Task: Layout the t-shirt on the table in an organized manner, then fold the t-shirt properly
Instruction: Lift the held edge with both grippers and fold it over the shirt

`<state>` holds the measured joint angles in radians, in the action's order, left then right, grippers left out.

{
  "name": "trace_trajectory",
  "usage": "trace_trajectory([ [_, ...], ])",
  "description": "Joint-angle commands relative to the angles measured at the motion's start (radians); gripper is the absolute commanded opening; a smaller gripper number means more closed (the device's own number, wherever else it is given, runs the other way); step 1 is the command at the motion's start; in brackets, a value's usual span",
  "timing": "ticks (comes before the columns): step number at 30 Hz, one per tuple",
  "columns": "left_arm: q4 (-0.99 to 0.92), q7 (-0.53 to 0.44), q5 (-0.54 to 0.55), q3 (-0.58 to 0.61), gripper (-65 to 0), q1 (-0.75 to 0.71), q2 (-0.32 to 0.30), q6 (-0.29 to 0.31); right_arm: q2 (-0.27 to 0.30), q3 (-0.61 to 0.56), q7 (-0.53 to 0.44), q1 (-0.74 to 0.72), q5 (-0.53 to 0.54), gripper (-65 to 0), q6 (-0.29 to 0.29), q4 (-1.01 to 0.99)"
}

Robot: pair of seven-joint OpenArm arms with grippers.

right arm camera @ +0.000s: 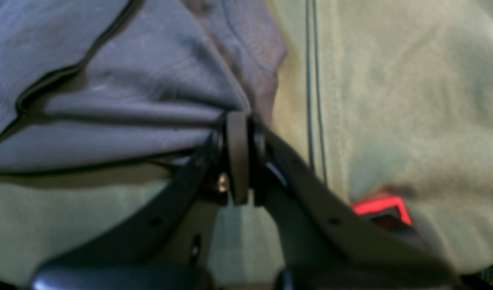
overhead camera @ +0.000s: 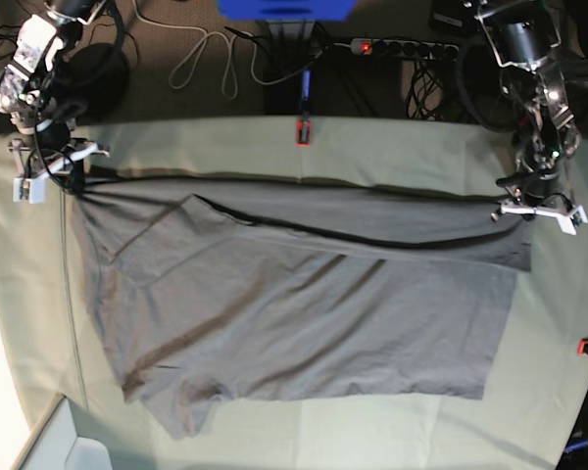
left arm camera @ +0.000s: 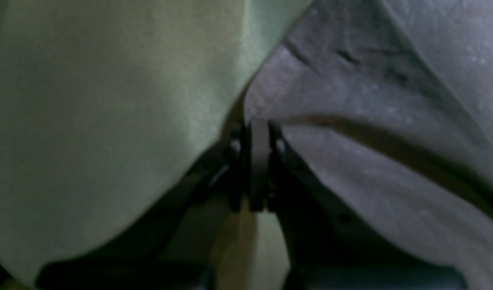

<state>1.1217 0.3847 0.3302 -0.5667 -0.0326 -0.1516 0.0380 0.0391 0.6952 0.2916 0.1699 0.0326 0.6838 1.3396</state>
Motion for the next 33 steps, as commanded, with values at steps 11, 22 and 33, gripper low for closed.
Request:
trace_trajectory([
  [11, 0.304, 0.000, -0.001, -0.006, -65.0, -0.128, -0.035, -0.003, 0.022, 0.001, -0.022, 0.032, 0.011, -65.0, 0.014, 0.051],
  [22, 0.496, 0.000, 0.004, -0.008, -65.0, -0.211, -0.047, -0.003, 0.005, 0.004, -0.013, 0.016, 0.062, -65.0, 0.014, 0.258],
  [33, 0.495, 0.182, 0.004, -0.009, -65.0, -0.134, -0.049, -0.003, 0.003, -0.001, -0.012, 0.013, 0.054, -65.0, 0.014, 0.286],
])
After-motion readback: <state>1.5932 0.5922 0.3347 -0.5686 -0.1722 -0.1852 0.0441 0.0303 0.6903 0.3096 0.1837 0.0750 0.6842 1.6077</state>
